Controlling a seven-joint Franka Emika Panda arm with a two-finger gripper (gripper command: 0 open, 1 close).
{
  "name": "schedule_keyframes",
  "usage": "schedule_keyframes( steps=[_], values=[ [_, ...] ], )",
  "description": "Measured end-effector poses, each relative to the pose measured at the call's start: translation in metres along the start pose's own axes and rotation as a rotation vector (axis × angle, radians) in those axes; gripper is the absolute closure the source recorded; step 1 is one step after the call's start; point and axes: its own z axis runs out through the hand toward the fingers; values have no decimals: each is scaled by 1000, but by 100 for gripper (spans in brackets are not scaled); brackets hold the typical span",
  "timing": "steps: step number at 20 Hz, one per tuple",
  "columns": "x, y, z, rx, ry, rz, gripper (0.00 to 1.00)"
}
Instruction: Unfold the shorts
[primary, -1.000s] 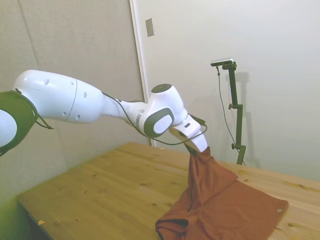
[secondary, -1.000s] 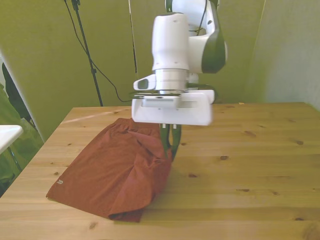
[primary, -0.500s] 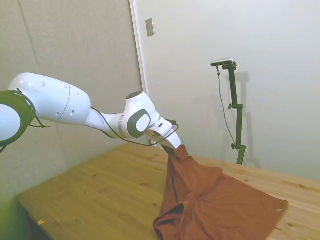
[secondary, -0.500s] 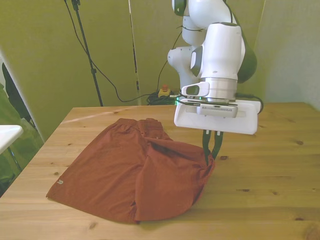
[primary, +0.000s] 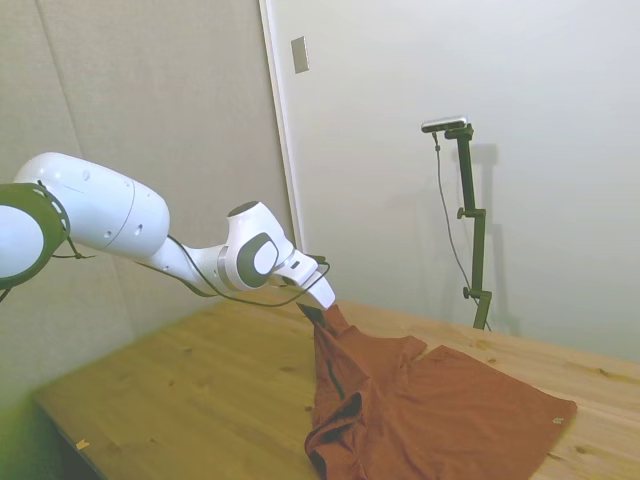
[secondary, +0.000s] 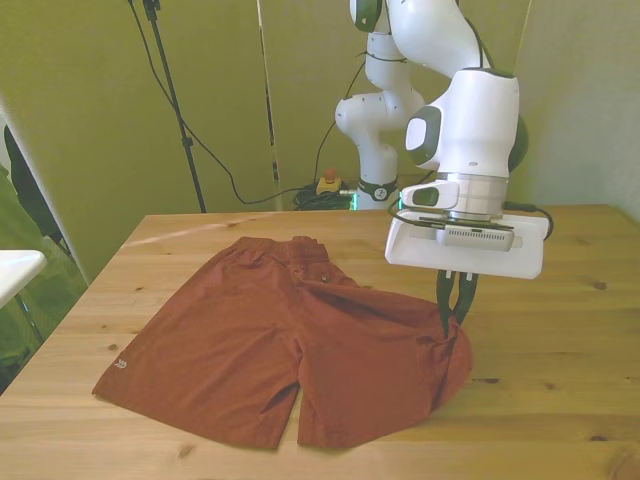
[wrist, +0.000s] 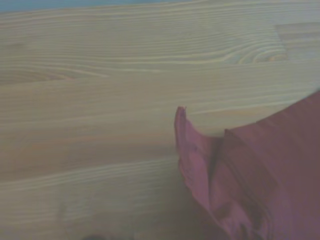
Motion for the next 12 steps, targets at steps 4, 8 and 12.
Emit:
schedule_keyframes(
  steps=[4, 8, 12],
  values=[
    [-11, 2, 3, -7, -15, -11, 0],
    [-17, 4, -15, 15, -17, -16, 0],
    [-21, 19, -39, 18, -22, -13, 0]
  ],
)
